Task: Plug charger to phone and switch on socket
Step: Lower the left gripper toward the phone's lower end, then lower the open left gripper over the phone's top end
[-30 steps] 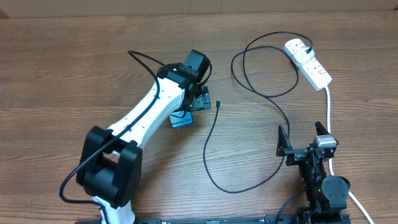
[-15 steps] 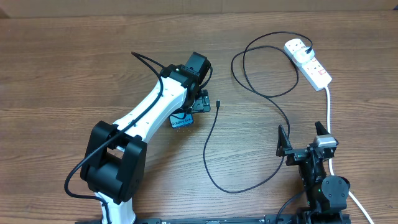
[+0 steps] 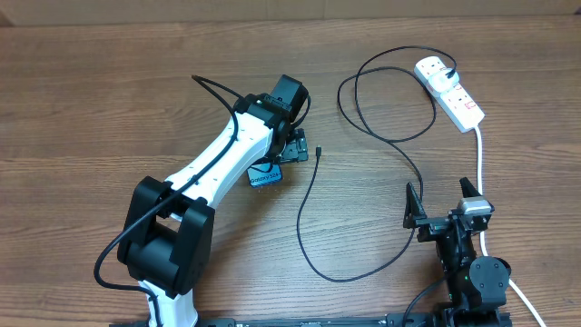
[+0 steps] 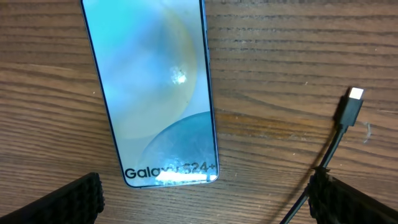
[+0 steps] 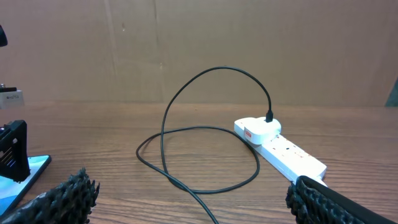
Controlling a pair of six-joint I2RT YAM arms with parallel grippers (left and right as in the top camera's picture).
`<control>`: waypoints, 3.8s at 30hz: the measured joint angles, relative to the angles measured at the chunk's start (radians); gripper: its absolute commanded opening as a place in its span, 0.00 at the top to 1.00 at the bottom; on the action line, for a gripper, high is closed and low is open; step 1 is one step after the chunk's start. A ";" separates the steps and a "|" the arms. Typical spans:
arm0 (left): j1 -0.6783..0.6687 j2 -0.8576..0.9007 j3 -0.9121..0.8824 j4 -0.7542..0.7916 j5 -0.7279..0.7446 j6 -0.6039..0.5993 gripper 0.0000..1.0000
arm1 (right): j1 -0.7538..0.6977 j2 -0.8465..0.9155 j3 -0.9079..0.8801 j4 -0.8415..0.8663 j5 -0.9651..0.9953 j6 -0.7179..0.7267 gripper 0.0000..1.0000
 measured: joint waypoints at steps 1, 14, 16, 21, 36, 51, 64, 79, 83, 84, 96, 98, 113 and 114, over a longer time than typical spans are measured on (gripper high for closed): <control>0.000 0.000 0.000 0.000 0.000 0.000 0.00 | 0.000 0.000 0.000 0.000 -0.001 0.000 0.00; 0.000 0.000 0.000 0.006 -0.016 0.000 0.00 | 0.000 0.000 0.000 0.000 0.000 0.000 0.00; 0.000 0.000 0.000 0.007 -0.019 0.000 0.00 | 0.000 0.000 0.000 0.000 0.000 0.000 0.00; 0.000 0.000 0.000 0.021 -0.042 0.000 0.00 | 0.000 0.000 0.000 -0.001 0.000 0.000 0.00; 0.114 0.000 0.000 0.040 -0.040 0.000 0.00 | 0.000 0.000 0.000 0.000 0.000 0.000 0.00; 0.105 0.090 0.000 0.074 -0.034 0.004 0.00 | 0.000 0.000 0.000 0.000 0.000 0.000 0.00; 0.148 0.154 0.000 0.095 0.050 0.005 0.00 | 0.000 0.000 0.000 -0.001 -0.001 0.000 0.00; 0.185 0.164 0.006 0.088 0.083 0.060 0.00 | 0.000 0.000 0.000 0.000 0.000 0.000 0.00; 0.179 0.164 0.006 0.088 0.078 0.064 0.00 | 0.000 0.000 0.000 0.000 0.000 0.000 0.00; 0.176 0.164 0.006 0.088 0.075 0.064 0.00 | 0.000 0.000 0.000 0.000 0.000 0.000 0.00; 0.144 0.166 0.006 0.087 0.043 0.064 0.00 | 0.000 0.000 0.000 0.000 0.000 0.000 0.00; 0.137 0.166 0.007 0.086 0.029 0.064 0.00 | 0.000 0.000 0.000 0.000 0.000 0.000 0.00; 0.117 0.166 0.013 0.082 -0.008 0.064 0.00 | 0.000 0.000 0.000 -0.001 0.000 0.000 0.00; 0.117 0.166 0.013 0.082 -0.008 0.064 0.00 | 0.000 0.000 0.000 0.000 -0.001 0.000 0.00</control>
